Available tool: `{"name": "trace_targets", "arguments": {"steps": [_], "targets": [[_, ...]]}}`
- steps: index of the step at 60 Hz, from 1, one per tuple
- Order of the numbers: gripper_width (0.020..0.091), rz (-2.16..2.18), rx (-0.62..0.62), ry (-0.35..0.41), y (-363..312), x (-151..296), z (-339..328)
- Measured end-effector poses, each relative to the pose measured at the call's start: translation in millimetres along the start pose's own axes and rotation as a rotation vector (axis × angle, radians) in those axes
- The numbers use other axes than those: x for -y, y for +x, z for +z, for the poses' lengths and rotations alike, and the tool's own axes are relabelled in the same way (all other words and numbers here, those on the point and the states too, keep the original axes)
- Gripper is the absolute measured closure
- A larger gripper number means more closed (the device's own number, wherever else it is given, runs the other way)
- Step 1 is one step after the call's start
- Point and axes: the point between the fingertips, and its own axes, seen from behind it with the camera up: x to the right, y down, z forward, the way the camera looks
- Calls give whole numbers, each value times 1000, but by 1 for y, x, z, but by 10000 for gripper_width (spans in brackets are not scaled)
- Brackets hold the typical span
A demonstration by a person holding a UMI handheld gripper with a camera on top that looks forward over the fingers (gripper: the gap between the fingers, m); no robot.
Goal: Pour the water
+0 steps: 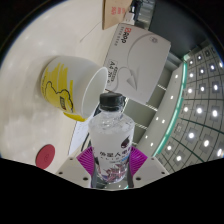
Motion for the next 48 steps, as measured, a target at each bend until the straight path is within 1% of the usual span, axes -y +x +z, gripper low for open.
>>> {"name": "trace_targets", "arguments": {"steps": [12,24,27,36,40,43,48], "targets": [[688,21,8,27,10,4,2],[688,435,78,1,26,-18,-8],[686,601,114,-1,28,-24,-12],[685,1058,241,44,23,-33,-18],[686,1220,300,56,10,-37,-18],[684,1331,351,51,-5,-41,-18],[685,1500,447,73,-27,-35,-18]]}}
